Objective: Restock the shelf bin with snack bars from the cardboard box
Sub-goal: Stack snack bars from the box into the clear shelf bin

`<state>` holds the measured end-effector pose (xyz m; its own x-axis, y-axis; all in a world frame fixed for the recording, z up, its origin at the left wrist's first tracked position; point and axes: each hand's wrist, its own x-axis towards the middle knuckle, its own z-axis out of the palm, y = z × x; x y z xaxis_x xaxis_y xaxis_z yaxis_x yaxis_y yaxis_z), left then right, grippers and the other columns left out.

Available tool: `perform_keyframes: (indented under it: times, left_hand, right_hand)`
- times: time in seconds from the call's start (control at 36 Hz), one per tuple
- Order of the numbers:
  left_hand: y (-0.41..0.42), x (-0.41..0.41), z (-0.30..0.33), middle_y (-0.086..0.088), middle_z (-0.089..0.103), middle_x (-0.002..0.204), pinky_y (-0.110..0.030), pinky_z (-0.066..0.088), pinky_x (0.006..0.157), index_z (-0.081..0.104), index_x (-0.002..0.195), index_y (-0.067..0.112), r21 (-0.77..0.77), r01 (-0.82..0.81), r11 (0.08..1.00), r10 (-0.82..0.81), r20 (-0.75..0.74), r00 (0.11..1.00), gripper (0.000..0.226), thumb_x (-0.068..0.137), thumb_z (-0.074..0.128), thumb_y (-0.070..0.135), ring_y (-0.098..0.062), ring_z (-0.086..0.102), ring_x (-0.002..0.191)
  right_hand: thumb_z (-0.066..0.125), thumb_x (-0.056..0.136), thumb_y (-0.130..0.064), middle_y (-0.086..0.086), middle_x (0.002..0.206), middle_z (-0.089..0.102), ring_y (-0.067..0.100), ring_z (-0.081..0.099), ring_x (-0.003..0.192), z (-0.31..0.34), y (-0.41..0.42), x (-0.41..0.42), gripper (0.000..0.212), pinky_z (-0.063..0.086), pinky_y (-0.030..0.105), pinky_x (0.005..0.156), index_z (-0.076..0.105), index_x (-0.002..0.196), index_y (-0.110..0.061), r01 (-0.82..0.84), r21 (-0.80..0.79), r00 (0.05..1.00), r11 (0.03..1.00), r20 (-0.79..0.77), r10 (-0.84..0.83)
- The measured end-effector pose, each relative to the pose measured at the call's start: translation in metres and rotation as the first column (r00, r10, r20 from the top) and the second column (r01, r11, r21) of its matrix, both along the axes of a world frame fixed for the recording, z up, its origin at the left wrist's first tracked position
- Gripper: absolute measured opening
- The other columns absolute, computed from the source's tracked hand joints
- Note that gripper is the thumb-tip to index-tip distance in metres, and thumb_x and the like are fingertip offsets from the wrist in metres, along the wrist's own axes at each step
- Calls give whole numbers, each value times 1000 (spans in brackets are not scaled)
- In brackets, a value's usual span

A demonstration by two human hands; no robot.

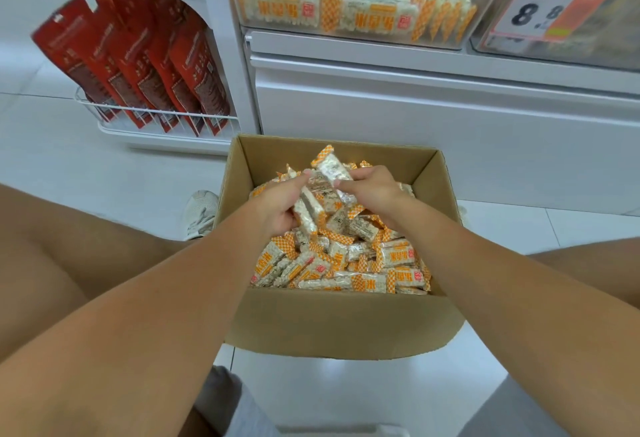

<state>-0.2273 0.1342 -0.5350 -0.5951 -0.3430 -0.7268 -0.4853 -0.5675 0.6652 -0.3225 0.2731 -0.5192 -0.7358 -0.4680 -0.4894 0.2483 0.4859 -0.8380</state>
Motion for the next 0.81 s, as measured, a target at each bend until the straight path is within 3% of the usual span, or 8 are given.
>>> perform_keyframes:
  times: [0.11, 0.17, 0.28, 0.33, 0.42, 0.53, 0.69, 0.81]
  left_hand:
    - [0, 1, 0, -12, 75, 114, -45, 56, 93, 66, 121, 9, 111, 59, 992, -51, -76, 996, 46, 97, 58, 48, -27, 72, 106]
    - [1, 0, -1, -14, 73, 117, -45, 55, 96, 64, 125, 6, 117, 75, 990, -65, -86, 994, 56, 87, 71, 46, -28, 71, 108]
    - [-8, -3, -25, -14, 60, 139, -52, 48, 105, 53, 139, 10, 57, 33, 998, -32, -21, 999, 125, 30, 103, 45, -32, 64, 121]
    - [-12, 0, -26, -12, 44, 154, -53, 41, 111, 41, 149, 12, -5, -13, 1000, 13, 5, 1000, 131, 38, 102, 41, -34, 48, 137]
    - [-15, 5, -22, -9, 35, 160, -53, 41, 109, 26, 157, 21, -54, -51, 997, 54, 54, 997, 156, 23, 103, 42, -37, 39, 142]
    - [-18, 8, -25, -9, 36, 159, -59, 43, 106, 19, 158, 28, -77, -83, 994, 89, 83, 993, 160, 23, 104, 41, -37, 43, 138]
    - [-17, 8, -23, -7, 39, 157, -54, 38, 112, 19, 158, 31, -209, -141, 968, 153, 44, 987, 112, 72, 91, 27, -31, 42, 139]
    - [-14, 4, -12, -6, 40, 156, -57, 39, 111, 26, 157, 31, -165, -128, 978, 140, 57, 989, 118, 60, 94, 36, -34, 43, 139]
  right_hand:
    - [73, 92, -32, 12, 122, 70, 21, 66, 100, 0, -9, 9, 44, 60, 40, 78, 65, 125, -4, -55, -68, 980, 996, 188, 67]
    - [69, 94, -39, 16, 116, 71, 23, 67, 97, -2, -12, 11, 36, 60, 47, 87, 72, 110, -7, -125, -7, 985, 992, 122, 125]
    - [51, 105, -30, 7, 98, 67, 18, 59, 82, -11, -9, 4, 34, 53, 29, 65, 68, 126, -10, -245, 188, 965, 951, -46, 258]
    - [53, 103, -21, 1, 100, 66, 18, 61, 85, -21, -4, -6, 32, 51, 30, 70, 65, 131, -13, -235, 322, 913, 917, -250, 322]
    - [63, 91, -9, 11, 147, 44, 32, 47, 129, -39, 8, -15, 58, 50, 45, 98, 49, 146, -23, -336, 730, 634, 595, -292, 716]
    - [67, 92, -13, 10, 128, 56, 32, 55, 116, -55, 26, -7, 45, 55, 47, 90, 56, 134, -23, -231, 869, 492, 438, -284, 823]
    - [73, 89, -21, 6, 88, 66, 20, 58, 72, -39, 33, -25, 21, 51, 34, 71, 73, 104, -7, -310, 703, 691, 640, -296, 659]
    - [76, 89, -15, -5, 80, 65, 13, 56, 70, -7, 41, -38, 19, 53, 32, 68, 69, 105, -9, -273, 139, 962, 952, 50, 269]
